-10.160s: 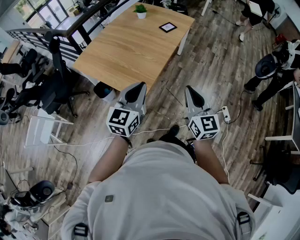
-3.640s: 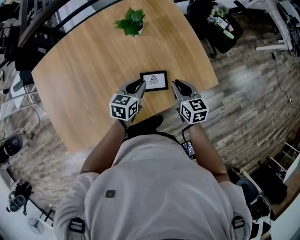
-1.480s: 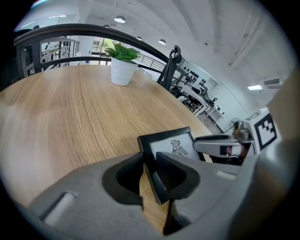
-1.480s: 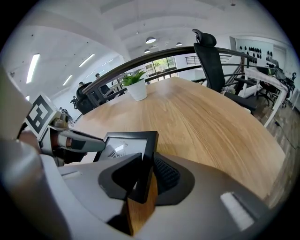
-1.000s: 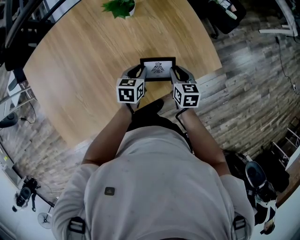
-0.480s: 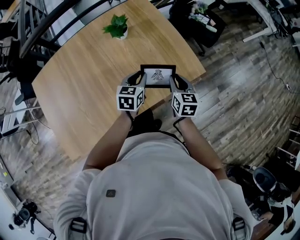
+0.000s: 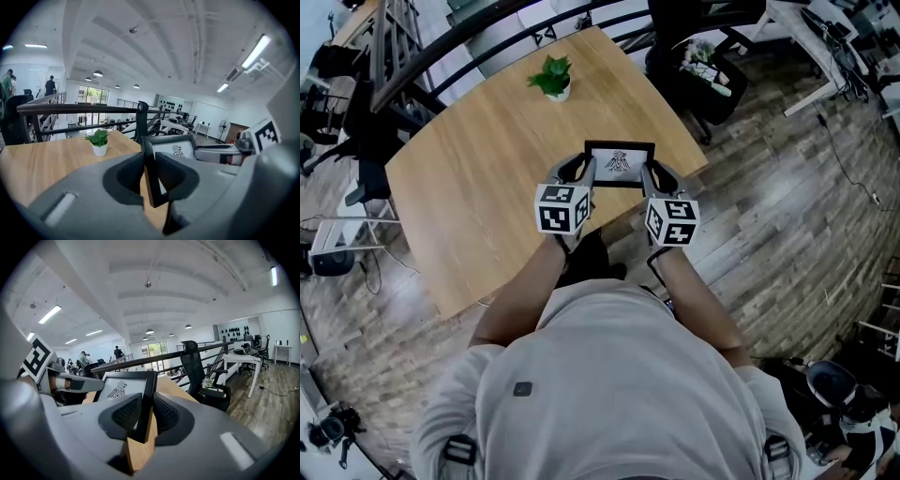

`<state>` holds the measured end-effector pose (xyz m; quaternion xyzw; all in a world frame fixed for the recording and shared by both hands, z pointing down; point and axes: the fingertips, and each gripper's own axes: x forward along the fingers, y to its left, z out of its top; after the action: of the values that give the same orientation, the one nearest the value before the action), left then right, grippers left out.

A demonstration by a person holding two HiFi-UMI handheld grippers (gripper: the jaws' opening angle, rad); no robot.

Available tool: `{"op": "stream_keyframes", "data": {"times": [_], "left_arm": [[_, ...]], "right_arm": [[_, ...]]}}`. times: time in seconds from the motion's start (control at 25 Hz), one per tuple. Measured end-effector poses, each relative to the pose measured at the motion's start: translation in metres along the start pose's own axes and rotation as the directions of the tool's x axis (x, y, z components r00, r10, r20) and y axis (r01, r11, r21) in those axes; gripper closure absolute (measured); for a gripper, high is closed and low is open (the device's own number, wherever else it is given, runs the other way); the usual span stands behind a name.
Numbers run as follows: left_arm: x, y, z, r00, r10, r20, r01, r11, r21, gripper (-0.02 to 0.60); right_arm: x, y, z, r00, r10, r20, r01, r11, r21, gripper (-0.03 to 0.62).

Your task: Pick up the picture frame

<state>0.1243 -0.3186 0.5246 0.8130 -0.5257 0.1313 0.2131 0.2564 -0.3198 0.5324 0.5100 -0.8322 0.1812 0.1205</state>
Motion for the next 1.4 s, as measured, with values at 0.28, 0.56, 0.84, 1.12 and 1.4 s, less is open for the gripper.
{"op": "stream_keyframes", "data": {"times": [0.28, 0.56, 0.84, 1.12, 1.4], "left_arm": [[-0.039, 0.017, 0.008, 0.998, 0.042, 0.038, -0.042, 0.999, 0.003, 0.503], [-0.076, 0.038, 0.024, 0.996, 0.014, 0.083, -0.016, 0.999, 0.03, 0.503], [-0.133, 0.078, 0.025, 0.995, -0.021, 0.103, 0.016, 0.999, 0.045, 0.503], [-0.181, 0.105, 0.015, 0.991, -0.075, 0.106, 0.07, 0.996, 0.053, 0.503], [-0.208, 0.114, -0.005, 0.988, -0.114, 0.104, 0.111, 0.993, 0.037, 0.503]], "right_arm": [[-0.009, 0.04, 0.009, 0.999, 0.043, 0.026, -0.043, 0.999, -0.02, 0.503], [-0.012, 0.079, 0.024, 0.997, 0.024, 0.069, -0.023, 1.0, -0.022, 0.503], [-0.017, 0.149, 0.024, 0.995, 0.005, 0.099, -0.002, 1.0, -0.022, 0.502], [-0.03, 0.205, 0.015, 0.995, -0.031, 0.098, 0.033, 0.999, -0.021, 0.502], [-0.045, 0.236, -0.006, 0.996, -0.05, 0.074, 0.052, 0.998, -0.03, 0.499]]}}
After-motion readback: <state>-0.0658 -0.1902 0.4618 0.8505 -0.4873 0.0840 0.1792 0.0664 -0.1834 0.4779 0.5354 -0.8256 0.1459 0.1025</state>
